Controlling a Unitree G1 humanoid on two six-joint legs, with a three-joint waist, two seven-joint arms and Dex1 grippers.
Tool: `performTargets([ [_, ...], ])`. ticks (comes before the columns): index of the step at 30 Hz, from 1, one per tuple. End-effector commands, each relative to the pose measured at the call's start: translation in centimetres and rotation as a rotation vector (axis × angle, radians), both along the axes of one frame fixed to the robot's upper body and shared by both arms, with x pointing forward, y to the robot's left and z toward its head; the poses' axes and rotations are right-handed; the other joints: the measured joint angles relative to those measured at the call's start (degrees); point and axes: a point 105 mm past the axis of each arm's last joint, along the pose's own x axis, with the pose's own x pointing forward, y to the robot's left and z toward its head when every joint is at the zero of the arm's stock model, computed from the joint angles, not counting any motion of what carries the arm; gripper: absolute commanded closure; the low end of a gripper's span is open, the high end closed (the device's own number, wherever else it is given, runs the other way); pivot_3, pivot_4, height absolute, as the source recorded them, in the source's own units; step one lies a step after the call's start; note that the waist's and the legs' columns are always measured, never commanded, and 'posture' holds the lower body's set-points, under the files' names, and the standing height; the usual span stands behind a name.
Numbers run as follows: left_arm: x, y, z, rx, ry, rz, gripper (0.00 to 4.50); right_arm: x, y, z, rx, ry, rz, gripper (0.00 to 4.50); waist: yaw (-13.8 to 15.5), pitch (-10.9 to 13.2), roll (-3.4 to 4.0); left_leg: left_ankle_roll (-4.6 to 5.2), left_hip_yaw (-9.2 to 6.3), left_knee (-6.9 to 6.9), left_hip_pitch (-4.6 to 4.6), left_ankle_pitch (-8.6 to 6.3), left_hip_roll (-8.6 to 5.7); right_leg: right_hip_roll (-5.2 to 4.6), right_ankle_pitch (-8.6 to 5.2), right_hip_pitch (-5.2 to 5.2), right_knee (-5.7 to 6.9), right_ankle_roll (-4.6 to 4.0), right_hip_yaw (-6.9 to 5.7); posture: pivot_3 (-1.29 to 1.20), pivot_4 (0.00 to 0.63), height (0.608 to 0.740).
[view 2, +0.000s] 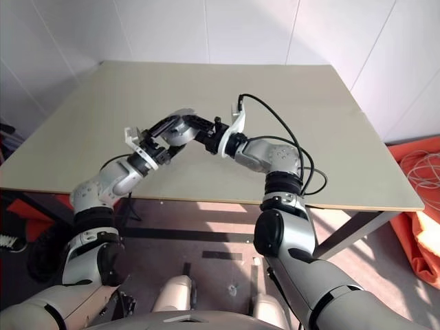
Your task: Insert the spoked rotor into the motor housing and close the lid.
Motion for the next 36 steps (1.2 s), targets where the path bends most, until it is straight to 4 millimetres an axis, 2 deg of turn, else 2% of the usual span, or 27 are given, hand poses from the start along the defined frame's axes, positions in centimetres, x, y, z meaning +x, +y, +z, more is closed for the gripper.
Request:
performTargets([
  [1, -0.1, 0.3, 0.4, 0.004, -0.026, 0.016, 0.04, 0.0, -0.1, 3.0, 0.078, -0.091, -0.002, 2.59, 0.0, 0.0, 0.0, 0.0, 0.0, 0.0, 0.0, 0.0, 0.0, 0.0, 0.0, 0.0, 0.0, 0.0, 0.0, 0.0, 0.0, 0.74],
  [4, 0.0, 0.6, 0.5, -0.004, -0.031, 0.036, 0.04, 0.1, -0.1, 2.9, 0.075, -0.086, -0.008, 2.59, 0.0, 0.0, 0.0, 0.0, 0.0, 0.0, 0.0, 0.0, 0.0, 0.0, 0.0, 0.0, 0.0, 0.0, 0.0, 0.0, 0.0, 0.74],
  [11, -0.2, 0.7, 0.8, -0.015, -0.051, 0.037, 2.1, 0.2, -0.1, 2.8, 0.072, -0.085, -0.013, 2.59, -0.01, 0.0, 0.0, 0.0, 0.0, 0.0, 0.0, 0.0, -0.01, 0.0, 0.01, -0.01, 0.0, 0.01, 0.01, 0.0, 0.0, 0.74],
  [32, -0.1, 1.2, 1.0, -0.027, -0.065, 0.051, 2.11, 0.6, -0.2, 1.6, -0.015, -0.129, -0.055, 2.59, -0.02, 0.0, 0.0, 0.0, 0.0, 0.02, 0.0, 0.0, -0.01, 0.0, 0.02, 0.02, 0.0, 0.02, 0.0, 0.0, 0.0, 0.74],
  [34, -0.1, 1.2, 1.0, -0.026, -0.066, 0.053, 2.11, 0.7, -0.2, 1.5, -0.025, -0.135, -0.061, 1.92, -0.02, 0.0, 0.0, 0.0, 0.0, 0.02, 0.0, 0.0, 0.0, 0.0, 0.02, 0.02, 0.0, 0.02, 0.01, 0.0, 0.0, 0.74],
  [36, -0.1, 1.3, 1.0, -0.025, -0.067, 0.058, 2.11, 0.9, -0.2, 1.2, -0.049, -0.135, -0.076, 1.45, -0.01, 0.0, 0.0, 0.0, 0.0, 0.02, 0.0, 0.0, 0.0, 0.0, 0.02, 0.02, 0.0, 0.01, 0.0, 0.0, 0.0, 0.74],
])
